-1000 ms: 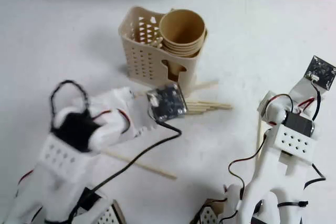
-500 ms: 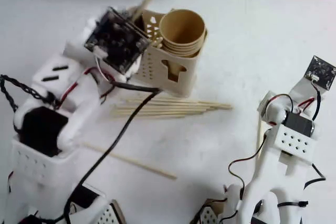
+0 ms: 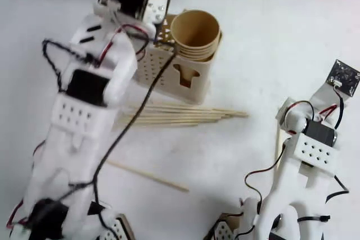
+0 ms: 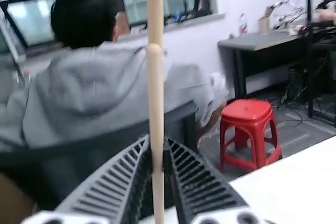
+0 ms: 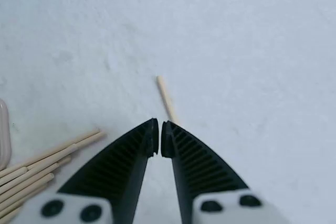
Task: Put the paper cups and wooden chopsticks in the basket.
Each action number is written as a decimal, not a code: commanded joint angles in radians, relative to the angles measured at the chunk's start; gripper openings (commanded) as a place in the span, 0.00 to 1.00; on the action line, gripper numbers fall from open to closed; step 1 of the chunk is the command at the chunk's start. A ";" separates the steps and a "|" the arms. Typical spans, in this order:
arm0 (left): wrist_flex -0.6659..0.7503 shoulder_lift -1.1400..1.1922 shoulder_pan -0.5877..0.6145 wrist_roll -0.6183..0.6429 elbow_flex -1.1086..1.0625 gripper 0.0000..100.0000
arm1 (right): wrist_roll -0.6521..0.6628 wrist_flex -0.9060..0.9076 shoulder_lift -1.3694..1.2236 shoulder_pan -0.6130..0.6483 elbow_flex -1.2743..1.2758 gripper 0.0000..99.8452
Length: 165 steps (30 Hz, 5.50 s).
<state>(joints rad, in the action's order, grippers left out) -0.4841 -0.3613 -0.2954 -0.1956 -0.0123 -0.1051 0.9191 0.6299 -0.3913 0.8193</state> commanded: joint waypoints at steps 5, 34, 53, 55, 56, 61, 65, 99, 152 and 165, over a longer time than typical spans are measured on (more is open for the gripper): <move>0.038 0.165 0.110 0.069 0.041 0.02 | 0.011 -0.018 0.015 0.010 -0.011 0.03; -0.516 -0.024 0.223 0.101 0.114 0.17 | 0.011 -0.018 0.015 0.013 -0.011 0.03; -0.565 -0.682 0.486 -0.046 -0.555 0.03 | 0.017 -0.012 0.025 0.013 -0.038 0.03; -0.565 -0.745 0.535 -0.040 -0.632 0.03 | 0.064 0.004 0.025 0.013 -0.057 0.03; -0.565 -0.774 0.564 -0.017 -0.674 0.03 | 0.084 0.019 0.025 0.012 -0.072 0.03; -0.557 -0.886 0.688 0.075 -0.867 0.03 | 0.112 0.131 0.025 0.015 -0.183 0.03; -0.489 -0.954 0.743 0.074 -1.016 0.03 | 0.203 0.225 0.025 0.016 -0.316 0.02; -0.428 -1.308 0.839 0.018 -1.494 0.03 | 0.931 0.582 -0.572 1.132 -0.715 0.08; -0.428 -1.308 0.839 0.015 -1.494 0.03 | 0.945 0.371 -1.084 1.064 -0.971 0.04; -0.428 -1.308 0.839 0.015 -1.496 0.03 | 0.945 0.335 -1.179 1.063 -0.973 0.13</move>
<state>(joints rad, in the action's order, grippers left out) -0.9106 -1.6579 0.5332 -0.1680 -1.5113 0.8324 1.2628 -0.5455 0.6690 -0.1304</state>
